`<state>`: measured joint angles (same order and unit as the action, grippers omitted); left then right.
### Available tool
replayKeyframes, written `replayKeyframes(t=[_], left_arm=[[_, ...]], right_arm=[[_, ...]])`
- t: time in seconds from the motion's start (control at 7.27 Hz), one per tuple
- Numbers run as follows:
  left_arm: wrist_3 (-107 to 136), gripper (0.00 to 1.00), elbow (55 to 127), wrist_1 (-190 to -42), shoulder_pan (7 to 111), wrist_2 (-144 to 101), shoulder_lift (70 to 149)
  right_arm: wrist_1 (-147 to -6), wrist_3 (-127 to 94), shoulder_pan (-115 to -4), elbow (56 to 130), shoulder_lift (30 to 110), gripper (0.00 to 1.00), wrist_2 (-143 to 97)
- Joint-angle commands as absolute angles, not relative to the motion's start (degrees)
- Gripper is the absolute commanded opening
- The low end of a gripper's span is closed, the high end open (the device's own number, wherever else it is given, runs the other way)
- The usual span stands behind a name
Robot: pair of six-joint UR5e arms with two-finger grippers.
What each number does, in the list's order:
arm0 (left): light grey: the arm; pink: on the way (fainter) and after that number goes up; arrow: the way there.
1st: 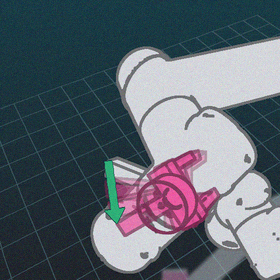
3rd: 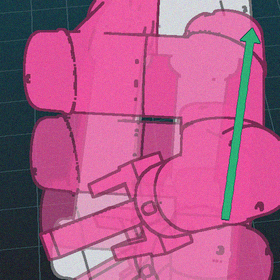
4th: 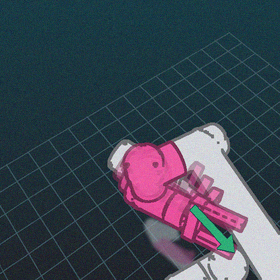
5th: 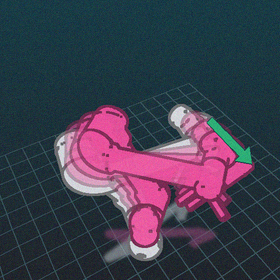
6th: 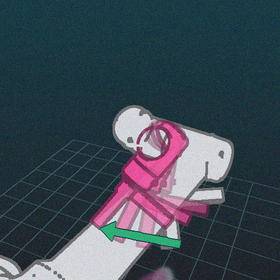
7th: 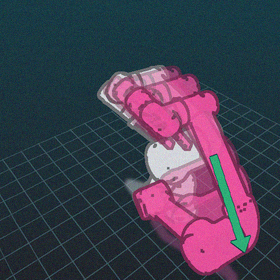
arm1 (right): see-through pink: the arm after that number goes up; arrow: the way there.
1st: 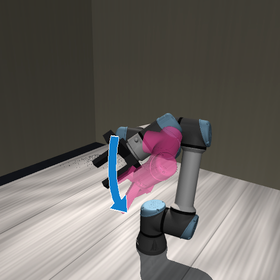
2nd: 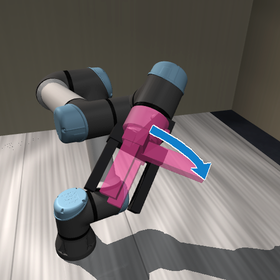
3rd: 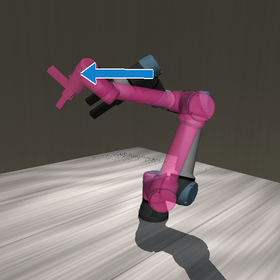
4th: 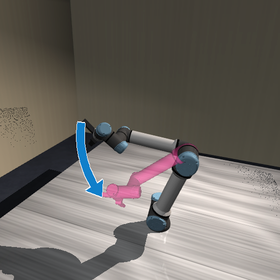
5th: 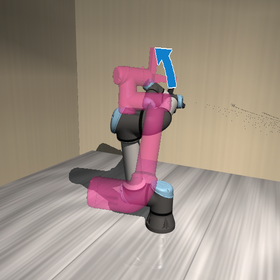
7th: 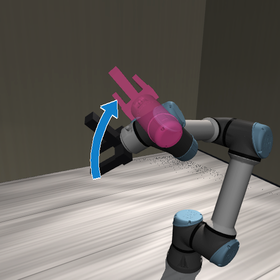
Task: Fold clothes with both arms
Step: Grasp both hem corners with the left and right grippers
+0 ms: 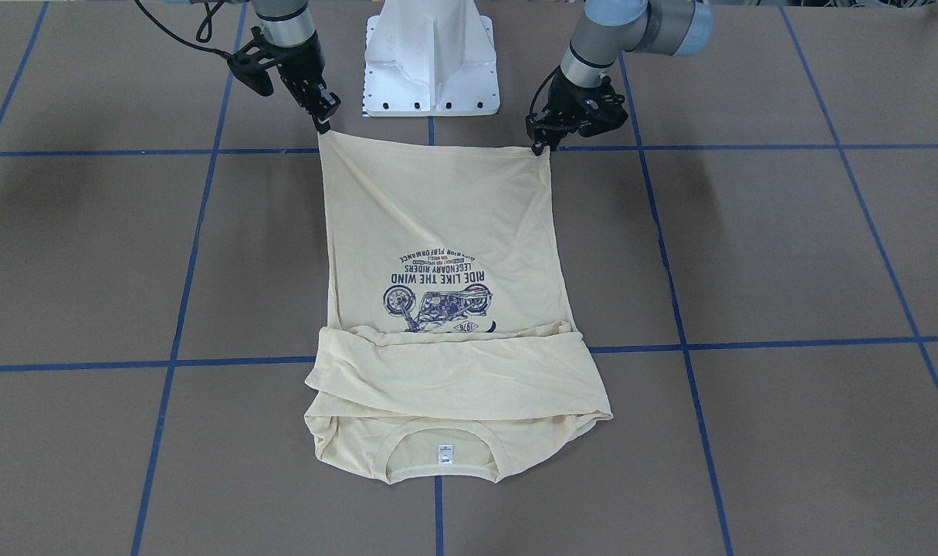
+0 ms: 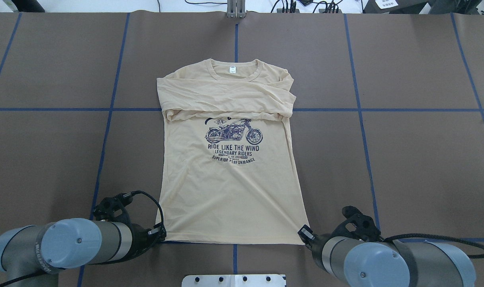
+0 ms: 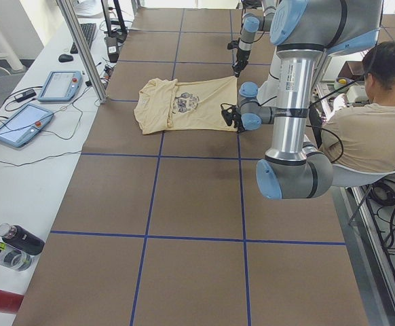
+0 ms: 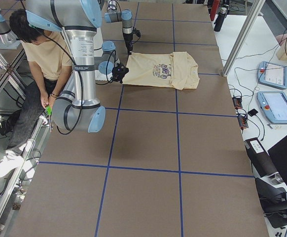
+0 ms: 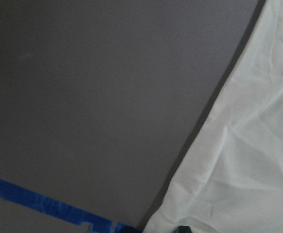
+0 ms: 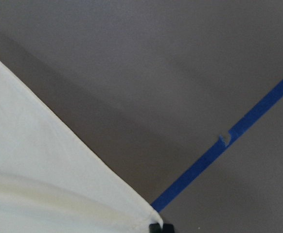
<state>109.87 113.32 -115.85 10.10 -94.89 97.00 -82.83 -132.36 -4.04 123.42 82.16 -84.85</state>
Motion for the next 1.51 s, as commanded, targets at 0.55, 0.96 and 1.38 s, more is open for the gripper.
replayKeyframes(t=[0.55, 0.96, 1.38], left_arm=[[109.9, 0.5, 114.6, -115.4, 9.9, -94.0, 95.9], [110.0, 0.0, 114.5, -115.4, 9.8, -93.3, 96.0], [112.3, 0.0, 118.5, -114.4, 10.1, -91.7, 94.2]], right_arm=[[-82.9, -132.4, -4.0, 123.3, 82.1, 0.0, -84.7], [-82.9, -132.4, -4.0, 123.0, 82.2, 0.0, -84.7], [-82.8, -132.4, -3.8, 122.4, 82.1, 0.0, -84.6]])
